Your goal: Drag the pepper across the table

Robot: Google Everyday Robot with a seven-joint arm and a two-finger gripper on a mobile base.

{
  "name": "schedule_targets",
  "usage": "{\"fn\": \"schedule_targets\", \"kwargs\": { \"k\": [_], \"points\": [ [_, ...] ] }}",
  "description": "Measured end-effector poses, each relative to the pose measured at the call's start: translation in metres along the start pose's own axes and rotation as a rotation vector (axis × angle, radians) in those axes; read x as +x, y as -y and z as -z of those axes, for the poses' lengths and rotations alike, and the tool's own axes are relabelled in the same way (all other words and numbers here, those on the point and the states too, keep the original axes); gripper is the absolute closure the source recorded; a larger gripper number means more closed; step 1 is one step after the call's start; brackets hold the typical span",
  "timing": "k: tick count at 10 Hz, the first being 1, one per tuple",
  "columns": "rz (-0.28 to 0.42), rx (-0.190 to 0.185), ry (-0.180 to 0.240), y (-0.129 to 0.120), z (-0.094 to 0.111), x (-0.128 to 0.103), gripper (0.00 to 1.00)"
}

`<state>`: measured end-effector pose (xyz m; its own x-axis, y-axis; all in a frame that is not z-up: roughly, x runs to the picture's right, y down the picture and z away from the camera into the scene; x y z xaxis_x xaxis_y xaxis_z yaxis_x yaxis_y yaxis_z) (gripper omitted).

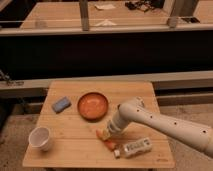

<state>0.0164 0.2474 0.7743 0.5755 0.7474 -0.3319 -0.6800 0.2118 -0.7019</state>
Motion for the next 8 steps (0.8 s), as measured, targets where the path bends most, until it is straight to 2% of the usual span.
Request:
{"fn": "schedule_targets", "kwargs": {
  "k": [8],
  "points": [
    [-0.002, -0.004, -0.008, 0.0075, 0.006, -0.0029, 0.9]
  ]
}}
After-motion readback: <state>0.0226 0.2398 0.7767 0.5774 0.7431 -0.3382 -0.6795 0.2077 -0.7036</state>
